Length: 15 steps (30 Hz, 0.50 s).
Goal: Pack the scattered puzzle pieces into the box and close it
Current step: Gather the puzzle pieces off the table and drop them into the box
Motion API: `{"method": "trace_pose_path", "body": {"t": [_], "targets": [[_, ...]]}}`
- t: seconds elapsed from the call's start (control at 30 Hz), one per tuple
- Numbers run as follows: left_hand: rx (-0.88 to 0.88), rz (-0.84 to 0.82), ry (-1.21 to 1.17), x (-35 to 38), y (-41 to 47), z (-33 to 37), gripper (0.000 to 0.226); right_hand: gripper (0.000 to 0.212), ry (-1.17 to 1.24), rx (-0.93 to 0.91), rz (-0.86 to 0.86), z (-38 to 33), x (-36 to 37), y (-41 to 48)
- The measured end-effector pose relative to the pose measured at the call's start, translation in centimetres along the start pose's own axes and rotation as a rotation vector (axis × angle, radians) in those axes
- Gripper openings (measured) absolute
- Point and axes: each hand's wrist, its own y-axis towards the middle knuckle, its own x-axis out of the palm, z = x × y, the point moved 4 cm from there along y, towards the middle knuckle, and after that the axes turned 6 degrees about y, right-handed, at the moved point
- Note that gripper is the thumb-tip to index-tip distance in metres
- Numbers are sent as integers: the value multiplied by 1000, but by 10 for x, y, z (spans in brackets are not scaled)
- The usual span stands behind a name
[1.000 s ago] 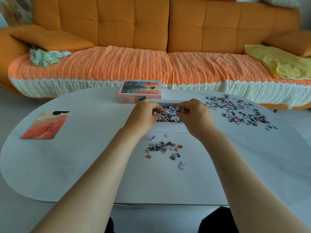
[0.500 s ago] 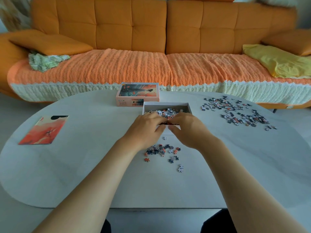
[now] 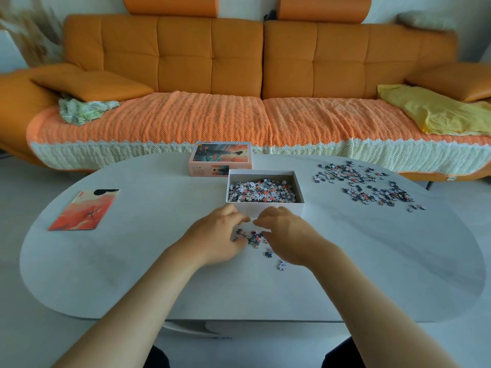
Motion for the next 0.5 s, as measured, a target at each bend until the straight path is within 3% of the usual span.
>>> {"method": "trace_pose_path", "body": {"t": [0.1,0.2,0.37,0.5], "targets": [[-7,-127,37,8,-10,-4,59,44,-17,-17,-42,-3,4,-4],[27,-117,-54,10,-15,-1,49,47,70,7,-46,-5,-2,-9],[-3,-123,-142,6,-17,2,46,31,221,122,1,1,-24,-28],[-35,-158,-57,2,-20,-12,47,56,152,241,-169,9,-31,-42]]}}
